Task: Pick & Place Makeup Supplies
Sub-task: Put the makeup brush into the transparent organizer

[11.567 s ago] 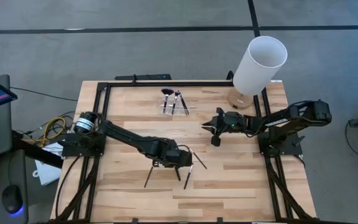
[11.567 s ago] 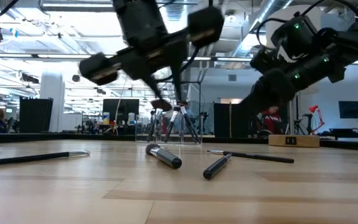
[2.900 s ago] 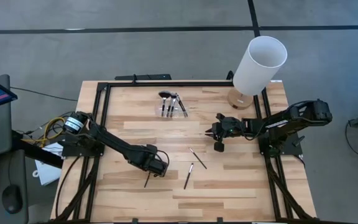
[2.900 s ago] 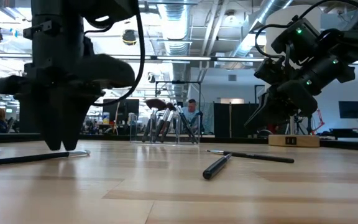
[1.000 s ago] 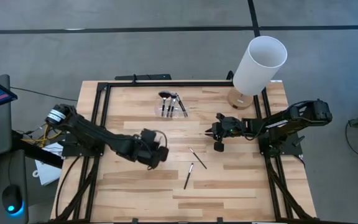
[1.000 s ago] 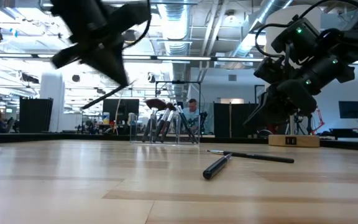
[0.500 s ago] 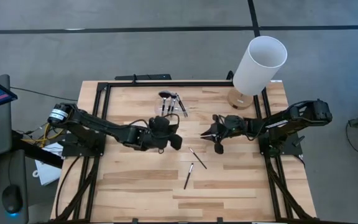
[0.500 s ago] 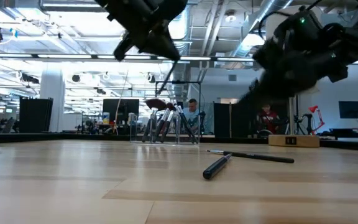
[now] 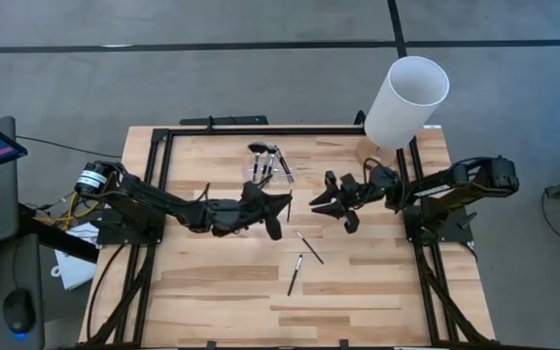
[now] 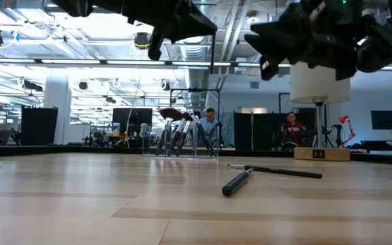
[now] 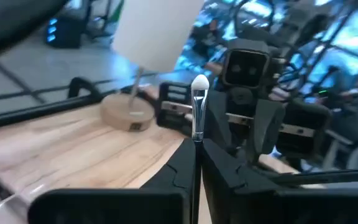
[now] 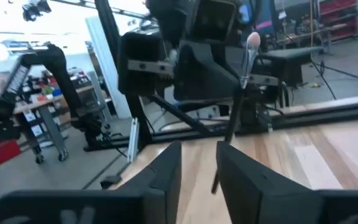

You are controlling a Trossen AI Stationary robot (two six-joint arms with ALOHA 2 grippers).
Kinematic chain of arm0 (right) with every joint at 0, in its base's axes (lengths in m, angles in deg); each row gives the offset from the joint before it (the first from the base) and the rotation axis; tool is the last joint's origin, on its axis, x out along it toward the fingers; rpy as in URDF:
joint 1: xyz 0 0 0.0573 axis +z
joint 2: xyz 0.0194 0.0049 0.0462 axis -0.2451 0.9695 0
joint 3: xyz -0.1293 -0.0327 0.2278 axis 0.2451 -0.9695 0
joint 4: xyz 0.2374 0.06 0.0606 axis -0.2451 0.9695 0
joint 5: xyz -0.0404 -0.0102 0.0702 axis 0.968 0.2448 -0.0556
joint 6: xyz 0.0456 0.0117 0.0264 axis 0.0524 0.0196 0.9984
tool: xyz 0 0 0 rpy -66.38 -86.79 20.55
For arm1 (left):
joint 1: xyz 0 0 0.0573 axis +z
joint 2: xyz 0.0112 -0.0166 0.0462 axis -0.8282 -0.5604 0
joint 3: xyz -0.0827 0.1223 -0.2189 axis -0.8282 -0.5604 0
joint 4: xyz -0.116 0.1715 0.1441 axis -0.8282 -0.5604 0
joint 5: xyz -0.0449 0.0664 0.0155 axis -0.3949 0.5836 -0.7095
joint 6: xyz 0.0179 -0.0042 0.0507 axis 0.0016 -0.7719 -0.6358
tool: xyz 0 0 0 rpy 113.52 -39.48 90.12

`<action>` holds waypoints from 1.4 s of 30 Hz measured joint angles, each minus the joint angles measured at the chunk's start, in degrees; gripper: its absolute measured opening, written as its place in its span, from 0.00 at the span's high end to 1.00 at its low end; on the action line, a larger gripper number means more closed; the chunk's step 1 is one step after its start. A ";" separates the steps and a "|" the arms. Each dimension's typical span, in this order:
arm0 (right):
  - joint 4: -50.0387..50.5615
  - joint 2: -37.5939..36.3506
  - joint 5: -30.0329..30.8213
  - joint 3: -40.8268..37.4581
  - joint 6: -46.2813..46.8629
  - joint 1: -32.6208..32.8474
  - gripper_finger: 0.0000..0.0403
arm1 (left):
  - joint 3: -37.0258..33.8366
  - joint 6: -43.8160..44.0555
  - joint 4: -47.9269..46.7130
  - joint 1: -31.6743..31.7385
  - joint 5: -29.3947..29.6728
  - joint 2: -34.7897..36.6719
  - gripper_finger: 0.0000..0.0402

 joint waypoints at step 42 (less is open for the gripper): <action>11.12 0.00 3.23 9.33 -5.41 3.78 0.70 | -1.43 -12.52 22.03 4.34 -19.16 -7.02 0.96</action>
